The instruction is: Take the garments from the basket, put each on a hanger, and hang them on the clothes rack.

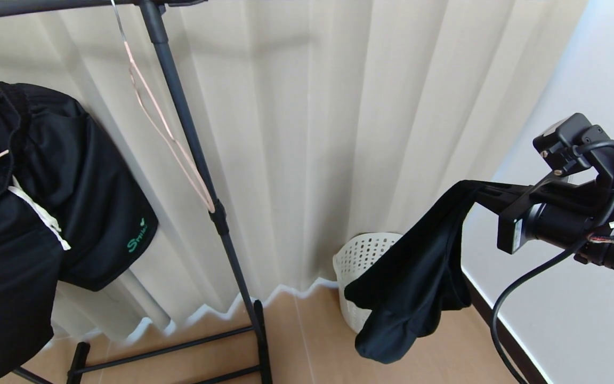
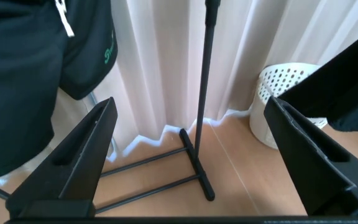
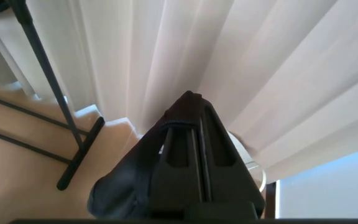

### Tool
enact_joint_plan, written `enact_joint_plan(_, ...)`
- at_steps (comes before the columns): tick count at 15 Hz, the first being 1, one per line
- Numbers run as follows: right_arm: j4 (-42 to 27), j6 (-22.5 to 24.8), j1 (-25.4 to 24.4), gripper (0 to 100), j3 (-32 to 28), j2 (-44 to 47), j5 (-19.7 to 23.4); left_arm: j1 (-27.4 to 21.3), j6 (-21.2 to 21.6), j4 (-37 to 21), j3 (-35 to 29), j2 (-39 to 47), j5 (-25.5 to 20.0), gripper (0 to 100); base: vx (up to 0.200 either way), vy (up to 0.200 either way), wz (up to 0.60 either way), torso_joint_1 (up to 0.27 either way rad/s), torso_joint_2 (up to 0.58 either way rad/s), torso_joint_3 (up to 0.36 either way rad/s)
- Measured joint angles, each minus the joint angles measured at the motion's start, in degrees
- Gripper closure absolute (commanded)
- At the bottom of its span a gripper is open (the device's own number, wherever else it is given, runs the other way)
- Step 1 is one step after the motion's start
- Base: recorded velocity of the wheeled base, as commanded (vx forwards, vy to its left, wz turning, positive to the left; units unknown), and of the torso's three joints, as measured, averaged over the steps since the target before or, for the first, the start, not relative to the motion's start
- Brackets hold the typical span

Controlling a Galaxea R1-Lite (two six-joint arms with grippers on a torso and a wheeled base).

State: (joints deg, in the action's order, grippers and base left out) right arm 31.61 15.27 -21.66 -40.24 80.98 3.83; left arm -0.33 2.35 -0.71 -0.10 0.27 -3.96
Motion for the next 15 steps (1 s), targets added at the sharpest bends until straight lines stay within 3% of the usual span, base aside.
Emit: enact_joint_plan(15,0.16,0.07,0.00,100,0.67,-0.23,0.02,-0.02,0.00,0.00,0.00,0.00,0.00,0,0.000,0.000,0.00,0.223,-0.53,-0.185)
